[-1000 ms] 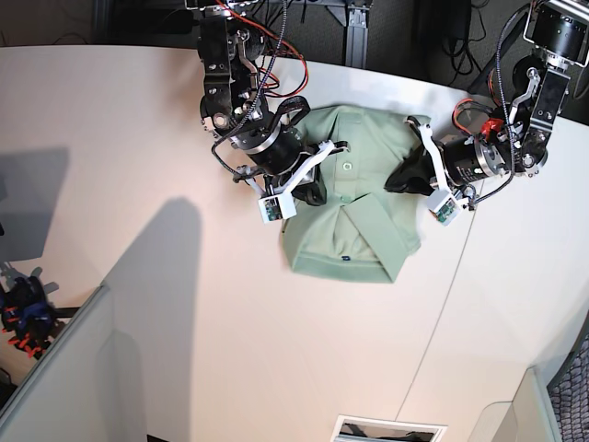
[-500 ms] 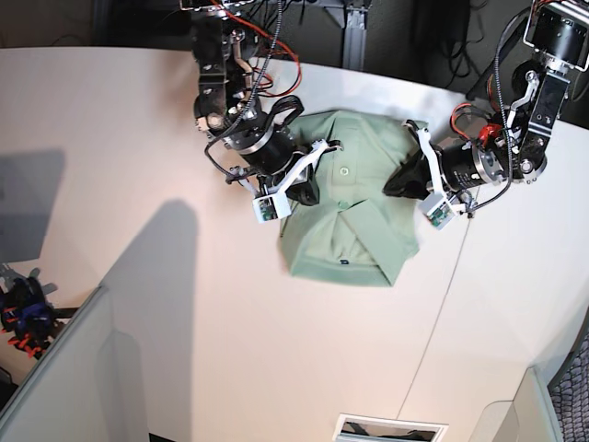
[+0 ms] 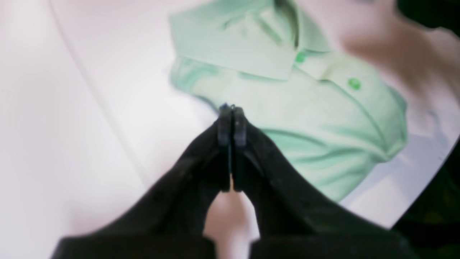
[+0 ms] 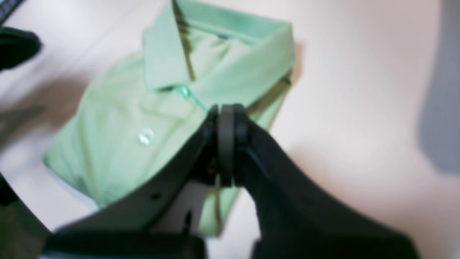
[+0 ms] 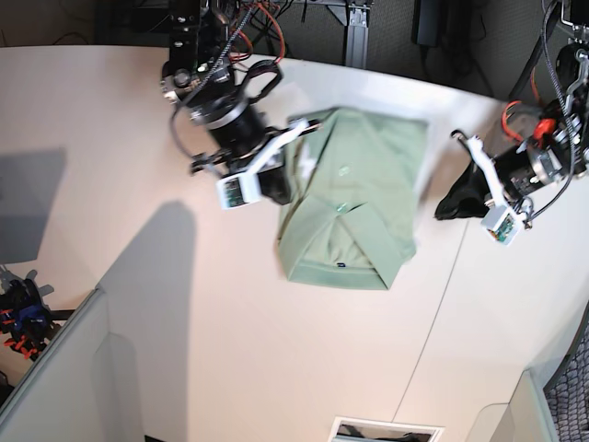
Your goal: Fold the T-shirt properly
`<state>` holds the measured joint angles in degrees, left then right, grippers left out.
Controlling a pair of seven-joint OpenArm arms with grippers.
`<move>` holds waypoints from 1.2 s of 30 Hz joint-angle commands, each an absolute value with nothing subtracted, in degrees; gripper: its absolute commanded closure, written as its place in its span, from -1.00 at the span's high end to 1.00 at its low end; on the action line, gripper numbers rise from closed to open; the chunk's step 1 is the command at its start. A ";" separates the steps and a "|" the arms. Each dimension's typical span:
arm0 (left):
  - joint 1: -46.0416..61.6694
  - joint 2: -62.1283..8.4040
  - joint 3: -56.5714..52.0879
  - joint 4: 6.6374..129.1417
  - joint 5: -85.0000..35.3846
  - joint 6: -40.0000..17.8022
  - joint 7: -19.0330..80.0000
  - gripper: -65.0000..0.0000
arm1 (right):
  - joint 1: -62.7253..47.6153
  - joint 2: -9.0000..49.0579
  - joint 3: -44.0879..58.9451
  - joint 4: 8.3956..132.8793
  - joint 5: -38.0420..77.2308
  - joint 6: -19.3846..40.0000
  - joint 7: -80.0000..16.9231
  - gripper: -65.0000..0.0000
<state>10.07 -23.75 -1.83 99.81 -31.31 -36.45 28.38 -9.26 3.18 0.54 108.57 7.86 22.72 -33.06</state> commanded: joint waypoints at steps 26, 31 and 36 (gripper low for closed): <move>54.30 -25.45 -20.67 103.35 -34.72 -31.55 41.89 -1.00 | -50.09 19.35 9.91 108.68 25.91 22.72 -38.00 -1.00; 53.12 -27.18 -13.13 87.61 -30.06 -27.35 39.59 -1.00 | -48.62 19.38 5.45 94.41 22.55 22.46 -38.00 -1.00; 41.65 -30.02 0.62 69.65 -29.10 -27.05 34.06 -1.00 | -41.89 19.35 2.52 79.20 19.88 22.31 -39.86 -1.00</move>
